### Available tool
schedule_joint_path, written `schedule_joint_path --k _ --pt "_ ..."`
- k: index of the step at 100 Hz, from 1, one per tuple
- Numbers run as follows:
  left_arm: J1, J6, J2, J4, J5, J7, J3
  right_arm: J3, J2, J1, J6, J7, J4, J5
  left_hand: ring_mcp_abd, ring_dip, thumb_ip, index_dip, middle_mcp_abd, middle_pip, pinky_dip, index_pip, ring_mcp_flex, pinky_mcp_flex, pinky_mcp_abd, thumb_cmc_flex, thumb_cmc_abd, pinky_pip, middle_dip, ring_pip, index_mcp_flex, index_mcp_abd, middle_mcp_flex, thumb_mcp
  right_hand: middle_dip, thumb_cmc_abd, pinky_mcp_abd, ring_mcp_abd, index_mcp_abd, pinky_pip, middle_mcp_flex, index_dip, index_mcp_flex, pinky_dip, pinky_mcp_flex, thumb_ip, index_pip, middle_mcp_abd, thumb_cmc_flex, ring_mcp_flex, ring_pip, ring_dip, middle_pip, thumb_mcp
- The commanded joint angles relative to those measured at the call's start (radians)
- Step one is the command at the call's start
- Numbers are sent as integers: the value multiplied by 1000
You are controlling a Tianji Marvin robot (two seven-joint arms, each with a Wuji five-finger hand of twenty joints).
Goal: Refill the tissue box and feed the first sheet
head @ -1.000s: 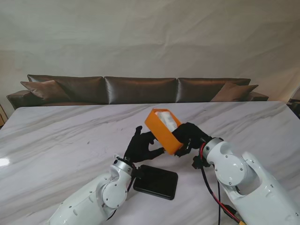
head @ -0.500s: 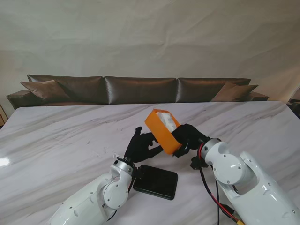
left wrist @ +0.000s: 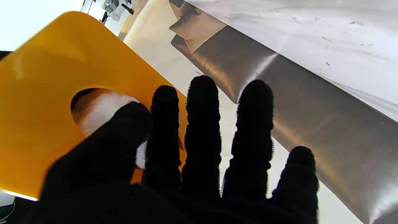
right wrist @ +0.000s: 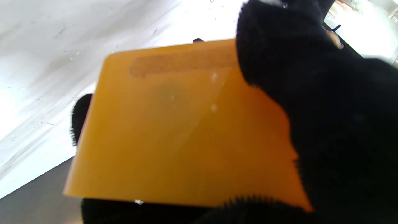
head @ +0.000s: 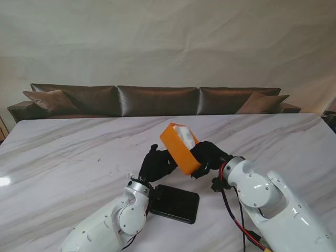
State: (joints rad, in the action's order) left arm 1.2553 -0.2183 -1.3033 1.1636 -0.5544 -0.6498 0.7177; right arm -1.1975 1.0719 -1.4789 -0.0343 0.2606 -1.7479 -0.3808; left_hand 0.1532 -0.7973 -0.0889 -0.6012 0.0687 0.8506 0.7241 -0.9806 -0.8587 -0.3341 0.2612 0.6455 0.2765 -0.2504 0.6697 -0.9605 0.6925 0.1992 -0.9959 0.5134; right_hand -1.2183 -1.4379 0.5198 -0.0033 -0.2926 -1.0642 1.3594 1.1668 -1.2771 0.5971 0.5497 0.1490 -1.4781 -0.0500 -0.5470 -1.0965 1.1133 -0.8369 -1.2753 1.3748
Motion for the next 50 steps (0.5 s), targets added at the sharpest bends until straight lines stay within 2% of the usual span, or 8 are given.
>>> schedule_joint_path --k 1,7,10,23,29,35,39,50 --pt "-10 -25 -20 -16 4 -16 -4 6 1 -2 3 21 7 1 7 -30 55 -82 32 50 1 -36 -40 -13 26 -70 54 1637 37 -46 33 109 -52 136 1 112 -452 104 3 -217 74 15 -27 112 25 -99 -33 75 -91 -128 250 -59 -4 195" --pt "-15 -44 -31 -37 8 -47 -7 8 1 0 4 21 8 2 23 -62 95 -160 24 97 10 -51 -49 -24 31 -153 103 1648 80 -98 88 122 -81 288 1 112 -453 104 1 -217 74 16 -26 111 24 -98 -31 75 -89 -128 250 -59 -3 195" --pt "-17 -49 -36 -45 11 -58 -8 8 1 0 4 21 9 1 30 -81 131 -199 22 125 15 -61 -53 -28 31 -189 124 1652 106 -130 117 124 -94 350 0 114 -454 103 1 -216 74 16 -26 111 24 -98 -31 74 -90 -127 249 -59 -2 195" --pt "-18 -58 -39 -52 20 -61 -4 7 1 1 1 18 9 -6 48 -133 260 -328 5 190 36 -83 -59 -22 32 -290 158 1655 189 -204 215 99 -141 509 0 115 -454 103 0 -216 74 18 -24 110 23 -95 -29 73 -89 -124 246 -59 1 195" --pt "-18 -60 -37 -52 20 -57 -1 4 1 1 -3 15 6 -14 52 -146 314 -359 0 209 47 -102 -65 -16 30 -321 161 1654 210 -224 255 78 -165 560 0 115 -455 102 -1 -215 74 19 -23 109 22 -92 -28 72 -87 -124 244 -59 3 195" --pt "-19 -67 -36 -54 19 -56 0 1 1 0 -8 11 4 -28 63 -161 385 -377 -13 232 66 -131 -73 -9 21 -361 160 1655 229 -251 304 48 -193 624 -1 118 -455 102 -3 -215 74 20 -22 109 22 -91 -27 71 -86 -123 243 -59 5 195" --pt "-20 -71 -37 -57 18 -60 0 -2 1 0 -11 9 3 -33 70 -168 435 -378 -22 248 81 -153 -83 -7 16 -384 165 1657 236 -269 342 26 -217 666 -2 118 -455 101 -4 -215 74 21 -21 109 22 -90 -26 71 -85 -123 242 -59 5 195" --pt "-23 -75 -38 -62 18 -60 -2 -9 2 -1 -24 0 -2 -59 90 -177 542 -360 -53 280 115 -209 -114 -12 12 -424 188 1664 243 -307 426 -25 -284 756 -3 117 -455 101 -5 -213 73 23 -21 108 20 -86 -25 70 -85 -121 240 -60 8 195"
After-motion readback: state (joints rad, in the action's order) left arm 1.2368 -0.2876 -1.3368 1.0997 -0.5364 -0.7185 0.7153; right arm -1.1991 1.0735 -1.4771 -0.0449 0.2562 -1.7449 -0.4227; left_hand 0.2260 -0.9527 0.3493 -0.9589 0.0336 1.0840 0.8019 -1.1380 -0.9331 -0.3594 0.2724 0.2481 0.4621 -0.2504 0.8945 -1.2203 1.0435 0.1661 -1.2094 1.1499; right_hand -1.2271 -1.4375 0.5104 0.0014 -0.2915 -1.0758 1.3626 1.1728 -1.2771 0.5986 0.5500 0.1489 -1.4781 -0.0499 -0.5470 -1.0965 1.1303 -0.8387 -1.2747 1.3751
